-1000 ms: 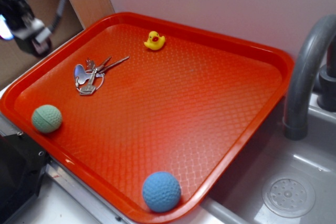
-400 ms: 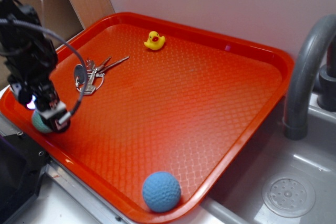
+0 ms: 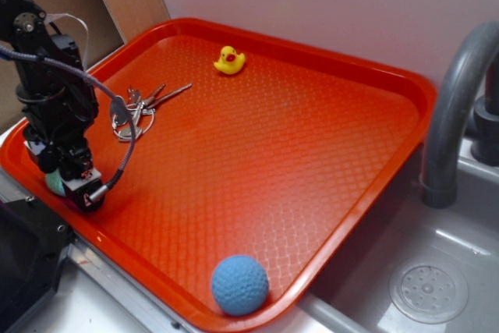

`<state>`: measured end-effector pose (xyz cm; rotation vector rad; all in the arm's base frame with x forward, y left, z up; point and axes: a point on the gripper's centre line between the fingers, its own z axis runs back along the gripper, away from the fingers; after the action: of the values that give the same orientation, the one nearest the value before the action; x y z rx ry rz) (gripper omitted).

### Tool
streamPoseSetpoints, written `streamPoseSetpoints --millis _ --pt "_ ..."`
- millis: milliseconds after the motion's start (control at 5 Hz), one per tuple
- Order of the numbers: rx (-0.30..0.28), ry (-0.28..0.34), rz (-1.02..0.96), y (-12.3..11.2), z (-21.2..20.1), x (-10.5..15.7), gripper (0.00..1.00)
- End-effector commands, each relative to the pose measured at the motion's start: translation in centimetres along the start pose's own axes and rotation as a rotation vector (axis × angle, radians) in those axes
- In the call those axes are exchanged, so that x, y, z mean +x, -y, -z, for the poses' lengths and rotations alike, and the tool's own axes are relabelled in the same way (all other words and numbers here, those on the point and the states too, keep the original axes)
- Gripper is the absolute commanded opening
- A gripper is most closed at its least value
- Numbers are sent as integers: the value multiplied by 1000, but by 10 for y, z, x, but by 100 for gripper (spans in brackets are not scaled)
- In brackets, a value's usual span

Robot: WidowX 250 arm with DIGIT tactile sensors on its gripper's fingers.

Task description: Grab the green ball.

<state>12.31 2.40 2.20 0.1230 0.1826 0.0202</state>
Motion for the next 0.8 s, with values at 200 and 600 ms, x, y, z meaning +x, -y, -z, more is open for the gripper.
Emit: streamPoseSetpoints --millis 200,600 --pt "-67 245 -95 -19 -114 22 0" --pt "-152 300 -103 -15 -216 31 0"
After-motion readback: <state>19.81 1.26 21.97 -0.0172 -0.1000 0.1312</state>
